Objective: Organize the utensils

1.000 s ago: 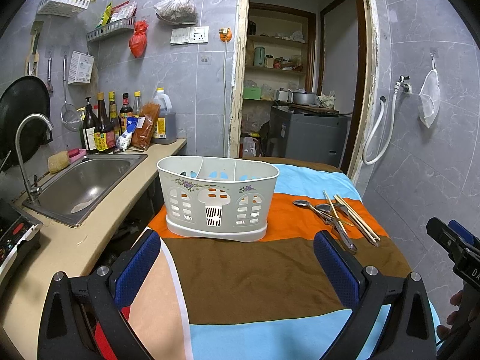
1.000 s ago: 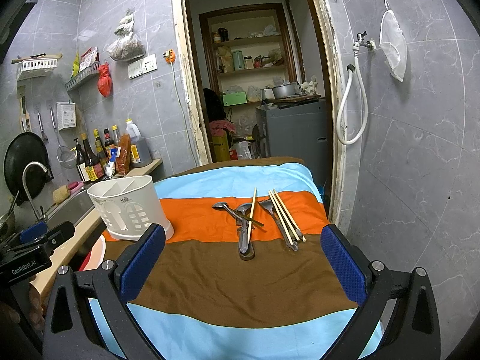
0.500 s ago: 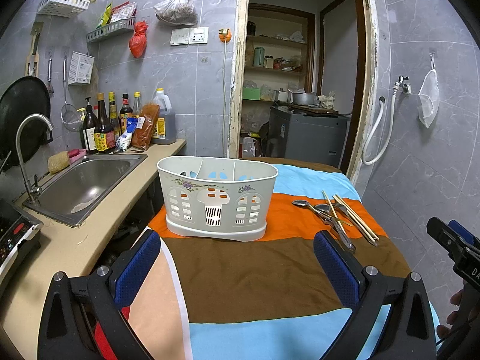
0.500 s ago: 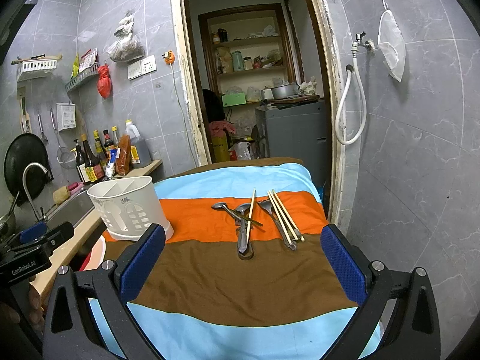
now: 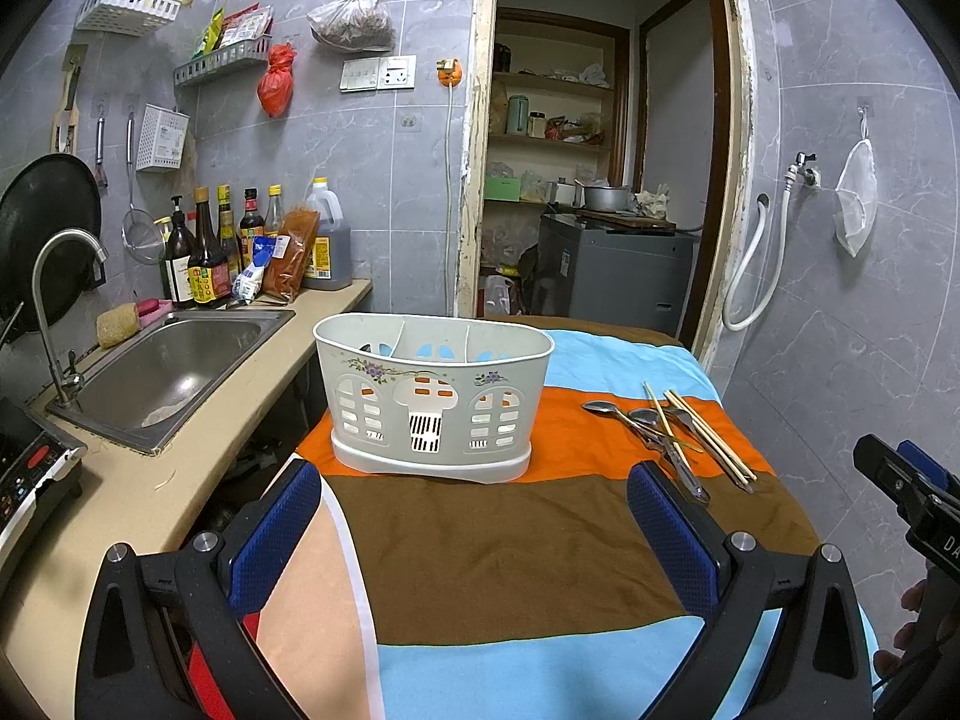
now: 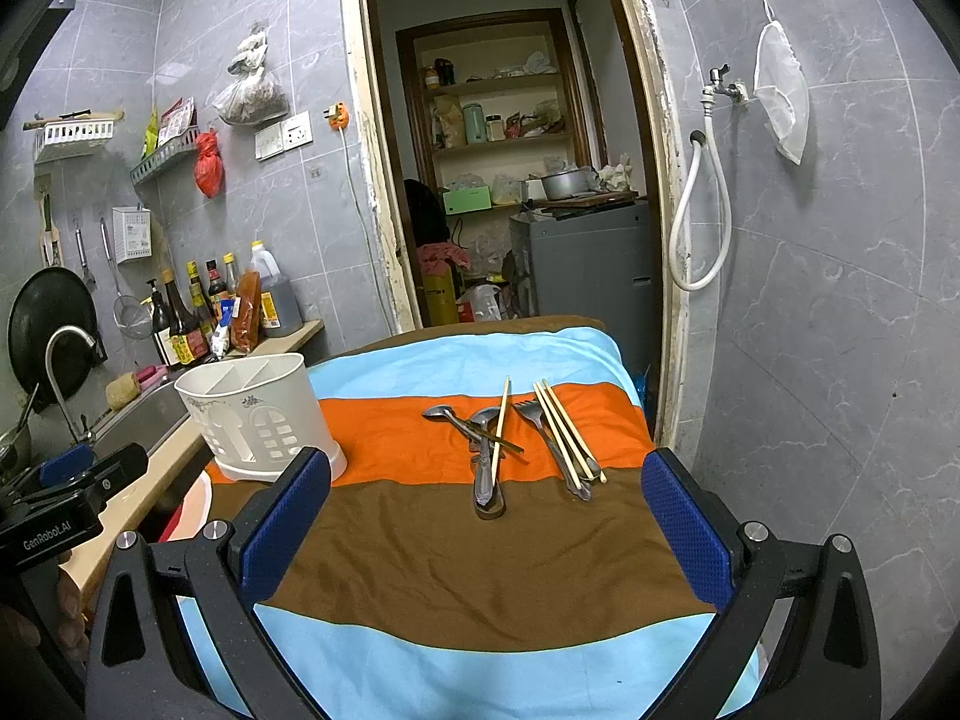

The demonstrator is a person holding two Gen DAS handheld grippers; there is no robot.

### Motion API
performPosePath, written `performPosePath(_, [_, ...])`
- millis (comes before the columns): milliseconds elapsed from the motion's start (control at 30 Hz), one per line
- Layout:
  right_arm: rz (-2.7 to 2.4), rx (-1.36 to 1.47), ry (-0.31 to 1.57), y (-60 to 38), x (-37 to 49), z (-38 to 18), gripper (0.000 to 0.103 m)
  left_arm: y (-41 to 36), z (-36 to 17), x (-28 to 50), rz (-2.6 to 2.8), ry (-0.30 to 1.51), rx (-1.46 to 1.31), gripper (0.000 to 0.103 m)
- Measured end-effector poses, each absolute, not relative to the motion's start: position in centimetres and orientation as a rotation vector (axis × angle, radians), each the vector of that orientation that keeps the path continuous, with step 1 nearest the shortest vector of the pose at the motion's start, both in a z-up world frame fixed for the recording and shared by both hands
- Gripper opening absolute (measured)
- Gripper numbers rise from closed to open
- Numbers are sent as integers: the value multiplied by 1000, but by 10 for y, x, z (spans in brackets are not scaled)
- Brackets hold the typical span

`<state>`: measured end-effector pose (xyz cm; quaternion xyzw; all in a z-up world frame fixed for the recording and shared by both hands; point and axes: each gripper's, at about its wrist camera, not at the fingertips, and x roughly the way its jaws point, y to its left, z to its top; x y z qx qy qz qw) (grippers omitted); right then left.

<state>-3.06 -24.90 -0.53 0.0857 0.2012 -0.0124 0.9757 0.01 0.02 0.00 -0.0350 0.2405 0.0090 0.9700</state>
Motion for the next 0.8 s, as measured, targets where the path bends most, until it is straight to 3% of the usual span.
performPosePath(800, [-27,175,409,-249,-29,-5,102,-5,3,-3,17,488,-69,103])
